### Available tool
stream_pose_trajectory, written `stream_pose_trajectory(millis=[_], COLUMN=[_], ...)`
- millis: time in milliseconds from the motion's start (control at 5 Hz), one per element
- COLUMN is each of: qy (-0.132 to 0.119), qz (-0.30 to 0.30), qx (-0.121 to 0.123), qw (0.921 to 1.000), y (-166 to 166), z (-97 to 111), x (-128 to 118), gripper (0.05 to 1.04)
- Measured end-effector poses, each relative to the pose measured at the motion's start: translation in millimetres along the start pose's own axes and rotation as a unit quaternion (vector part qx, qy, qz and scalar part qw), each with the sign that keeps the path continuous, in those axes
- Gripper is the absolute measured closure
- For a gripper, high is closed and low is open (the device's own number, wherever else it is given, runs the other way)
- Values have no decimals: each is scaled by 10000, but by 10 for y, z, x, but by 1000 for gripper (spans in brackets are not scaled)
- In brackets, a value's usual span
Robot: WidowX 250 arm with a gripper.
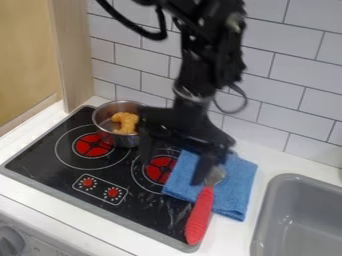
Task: Move the red spoon over the blue cloth.
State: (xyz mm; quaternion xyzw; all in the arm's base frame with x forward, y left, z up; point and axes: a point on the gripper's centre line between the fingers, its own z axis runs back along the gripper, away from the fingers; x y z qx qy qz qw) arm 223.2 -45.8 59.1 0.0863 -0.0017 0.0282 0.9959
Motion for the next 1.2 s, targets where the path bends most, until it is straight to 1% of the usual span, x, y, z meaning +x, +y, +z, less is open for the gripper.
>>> stream_pose_trajectory(millis=[200,400,600,800,1000,1200], qy=[293,410,449,477,92,86], qz=[-233,-499,-578,-557,-629,-573], qx=[88,117,-257,-515,-891,-1087], qw=[9993,9978,9970,9960,9940,9924], y=[132,252,442,655,727,742], z=[-9,-29,-28,48,272,432], x=[0,-2,-186,-447,-676,-843], gripper=[85,85,85,85,85,85])
